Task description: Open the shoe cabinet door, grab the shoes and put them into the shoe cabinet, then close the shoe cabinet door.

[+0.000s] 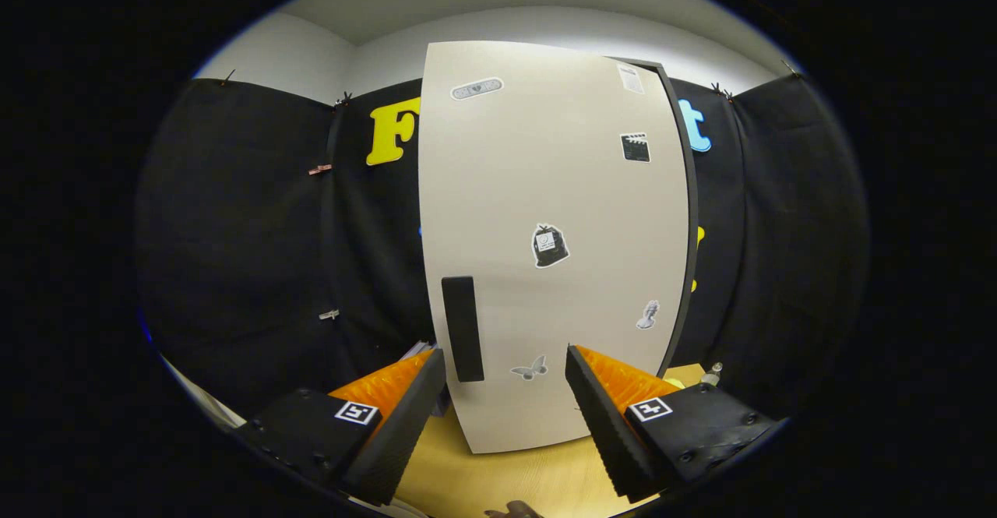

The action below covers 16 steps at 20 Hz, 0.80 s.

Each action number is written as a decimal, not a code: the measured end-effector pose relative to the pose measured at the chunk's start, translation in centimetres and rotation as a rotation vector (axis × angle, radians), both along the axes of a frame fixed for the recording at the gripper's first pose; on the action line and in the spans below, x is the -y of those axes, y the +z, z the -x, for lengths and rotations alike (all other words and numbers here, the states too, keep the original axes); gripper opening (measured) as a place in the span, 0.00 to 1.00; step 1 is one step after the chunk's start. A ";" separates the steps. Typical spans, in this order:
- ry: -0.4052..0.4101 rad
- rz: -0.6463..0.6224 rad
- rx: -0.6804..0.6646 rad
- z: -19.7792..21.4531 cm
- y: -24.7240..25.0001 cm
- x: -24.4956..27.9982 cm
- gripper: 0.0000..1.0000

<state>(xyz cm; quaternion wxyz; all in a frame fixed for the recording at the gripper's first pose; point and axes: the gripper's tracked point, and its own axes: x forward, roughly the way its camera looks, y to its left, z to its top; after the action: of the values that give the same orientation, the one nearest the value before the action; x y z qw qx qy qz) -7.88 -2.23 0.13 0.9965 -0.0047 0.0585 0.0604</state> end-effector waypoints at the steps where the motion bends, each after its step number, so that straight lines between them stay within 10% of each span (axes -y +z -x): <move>1: -0.002 -0.003 0.004 0.1 0.1 0.0 1.00; 16: -0.012 0.009 0.006 -1.2 1.0 -1.2 1.00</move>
<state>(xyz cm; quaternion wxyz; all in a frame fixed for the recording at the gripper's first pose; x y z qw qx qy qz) -6.71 -1.00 1.14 0.9969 -0.0092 0.0560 0.0540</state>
